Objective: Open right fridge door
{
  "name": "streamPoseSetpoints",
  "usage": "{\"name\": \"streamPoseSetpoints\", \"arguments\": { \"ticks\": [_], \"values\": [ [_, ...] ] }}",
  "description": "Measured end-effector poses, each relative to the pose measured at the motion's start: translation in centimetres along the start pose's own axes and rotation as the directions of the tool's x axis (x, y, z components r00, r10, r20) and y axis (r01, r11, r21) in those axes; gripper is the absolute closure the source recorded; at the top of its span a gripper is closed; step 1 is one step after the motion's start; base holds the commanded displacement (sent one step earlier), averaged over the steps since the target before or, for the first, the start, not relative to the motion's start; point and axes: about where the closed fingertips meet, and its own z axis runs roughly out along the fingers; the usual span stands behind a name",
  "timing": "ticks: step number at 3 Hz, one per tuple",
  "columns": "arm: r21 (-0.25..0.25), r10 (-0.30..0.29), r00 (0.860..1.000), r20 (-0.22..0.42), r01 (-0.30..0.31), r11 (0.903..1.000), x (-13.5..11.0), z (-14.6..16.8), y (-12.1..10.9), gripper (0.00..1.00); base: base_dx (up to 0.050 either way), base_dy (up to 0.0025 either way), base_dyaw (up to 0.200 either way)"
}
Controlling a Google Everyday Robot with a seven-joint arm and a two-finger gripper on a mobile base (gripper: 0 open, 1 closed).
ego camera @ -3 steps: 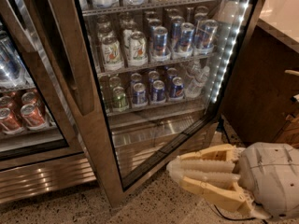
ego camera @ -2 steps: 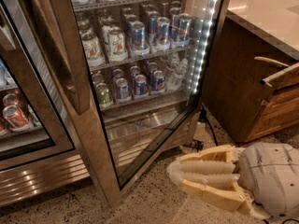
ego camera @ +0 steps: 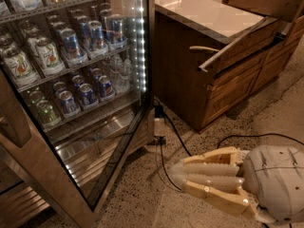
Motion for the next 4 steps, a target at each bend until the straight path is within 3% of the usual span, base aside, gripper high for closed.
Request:
{"name": "streamPoseSetpoints", "arguments": {
  "ticks": [1, 3, 4],
  "values": [
    [0.0, 0.0, 1.0, 0.0, 0.0, 1.0, 0.0, 0.0, 0.0, 1.0, 0.0, -0.00002, -0.196],
    [0.0, 0.0, 1.0, 0.0, 0.0, 1.0, 0.0, 0.0, 0.0, 1.0, -0.047, 0.0, 0.0],
    [0.0, 0.0, 1.0, 0.0, 0.0, 1.0, 0.0, 0.0, 0.0, 1.0, 0.0, 0.00002, 0.188]
  ]
}}
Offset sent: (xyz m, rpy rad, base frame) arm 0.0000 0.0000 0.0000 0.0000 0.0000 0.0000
